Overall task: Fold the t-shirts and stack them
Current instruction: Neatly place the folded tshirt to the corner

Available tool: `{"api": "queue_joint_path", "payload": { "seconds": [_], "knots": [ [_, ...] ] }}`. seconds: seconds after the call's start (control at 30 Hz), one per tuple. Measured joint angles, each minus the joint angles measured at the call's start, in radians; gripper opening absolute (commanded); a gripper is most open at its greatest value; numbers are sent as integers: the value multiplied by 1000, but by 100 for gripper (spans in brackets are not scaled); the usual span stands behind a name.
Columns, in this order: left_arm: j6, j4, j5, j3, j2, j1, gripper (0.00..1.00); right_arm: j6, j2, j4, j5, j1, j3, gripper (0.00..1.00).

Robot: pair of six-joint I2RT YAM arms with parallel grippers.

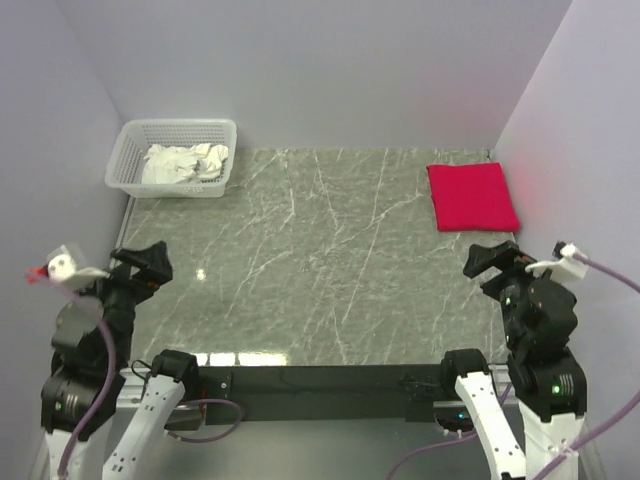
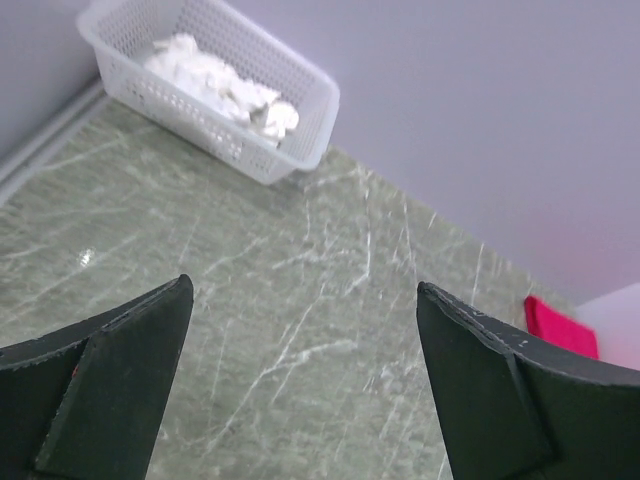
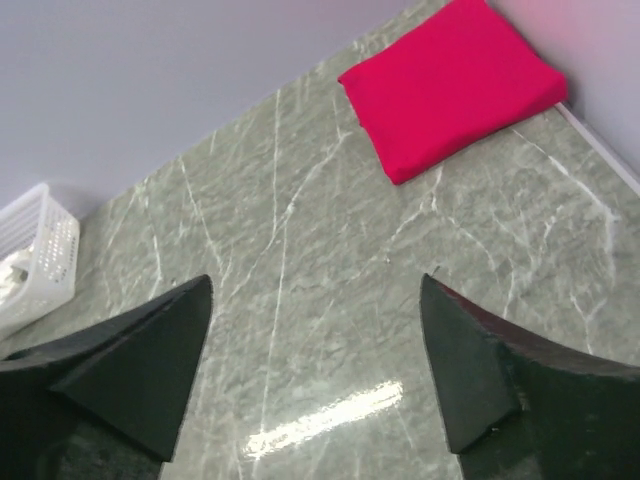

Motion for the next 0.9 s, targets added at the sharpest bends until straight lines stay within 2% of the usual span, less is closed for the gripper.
{"api": "queue_joint_path", "payload": {
  "seconds": [0.03, 0.27, 0.63, 0.9],
  "knots": [
    [0, -8, -9, 0, -33, 0, 99, -2, -34, -2, 15, 20, -16, 99],
    [-37, -23, -66, -53, -193, 0, 99, -14, -255, 41, 30, 65, -148, 100],
    [-133, -43, -142, -108, -296, 0, 99, -50, -330, 211, 30, 97, -322, 98],
    [-169, -38, -157, -141, -301, 0, 100, -84, -369, 291, 20, 103, -383, 99]
  ]
}}
